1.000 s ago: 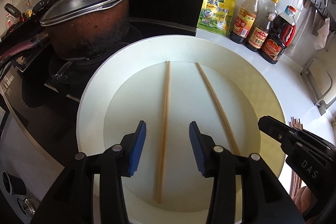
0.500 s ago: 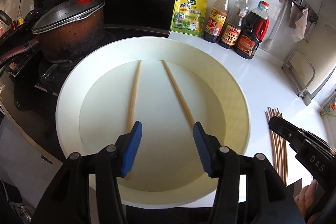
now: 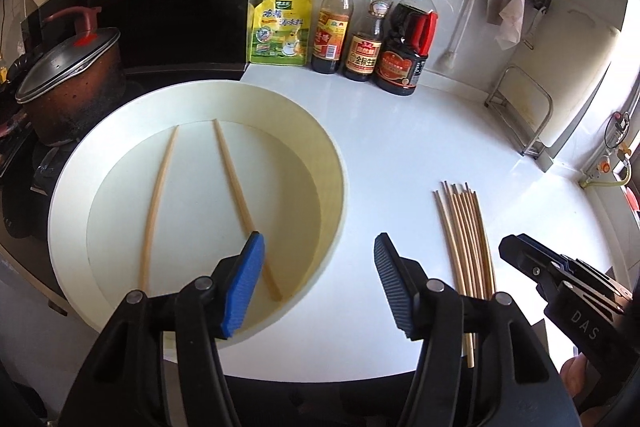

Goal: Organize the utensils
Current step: 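Move both open tools back over the chopstick pile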

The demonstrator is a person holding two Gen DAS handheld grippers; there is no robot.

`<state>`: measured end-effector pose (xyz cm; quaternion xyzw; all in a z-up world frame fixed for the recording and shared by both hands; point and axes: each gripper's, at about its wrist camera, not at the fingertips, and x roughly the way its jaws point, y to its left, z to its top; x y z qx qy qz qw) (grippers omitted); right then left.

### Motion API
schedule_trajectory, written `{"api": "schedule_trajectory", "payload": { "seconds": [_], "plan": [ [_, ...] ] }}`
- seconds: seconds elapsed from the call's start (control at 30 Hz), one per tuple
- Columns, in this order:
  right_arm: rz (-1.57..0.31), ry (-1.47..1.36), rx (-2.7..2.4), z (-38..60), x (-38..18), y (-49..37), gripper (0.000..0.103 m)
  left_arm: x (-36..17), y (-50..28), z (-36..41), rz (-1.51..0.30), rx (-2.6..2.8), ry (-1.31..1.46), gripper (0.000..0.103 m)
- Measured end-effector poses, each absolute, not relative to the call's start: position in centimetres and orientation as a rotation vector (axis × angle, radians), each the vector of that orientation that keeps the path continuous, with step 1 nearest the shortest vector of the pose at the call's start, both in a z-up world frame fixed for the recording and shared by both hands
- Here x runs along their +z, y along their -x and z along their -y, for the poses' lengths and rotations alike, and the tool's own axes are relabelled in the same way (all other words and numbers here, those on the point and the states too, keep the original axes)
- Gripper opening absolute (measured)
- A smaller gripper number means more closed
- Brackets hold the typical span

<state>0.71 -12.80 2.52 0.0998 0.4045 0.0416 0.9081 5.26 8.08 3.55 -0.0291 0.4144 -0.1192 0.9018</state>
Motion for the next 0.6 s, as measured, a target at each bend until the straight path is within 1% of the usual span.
{"api": "schedule_trajectory", "payload": {
  "seconds": [0.6],
  "plan": [
    [-0.810, -0.199, -0.023, 19.3, 2.6, 2.0, 0.028, 3.5, -4.6, -1.9, -0.871, -0.305, 0.009, 0.062]
  ]
}}
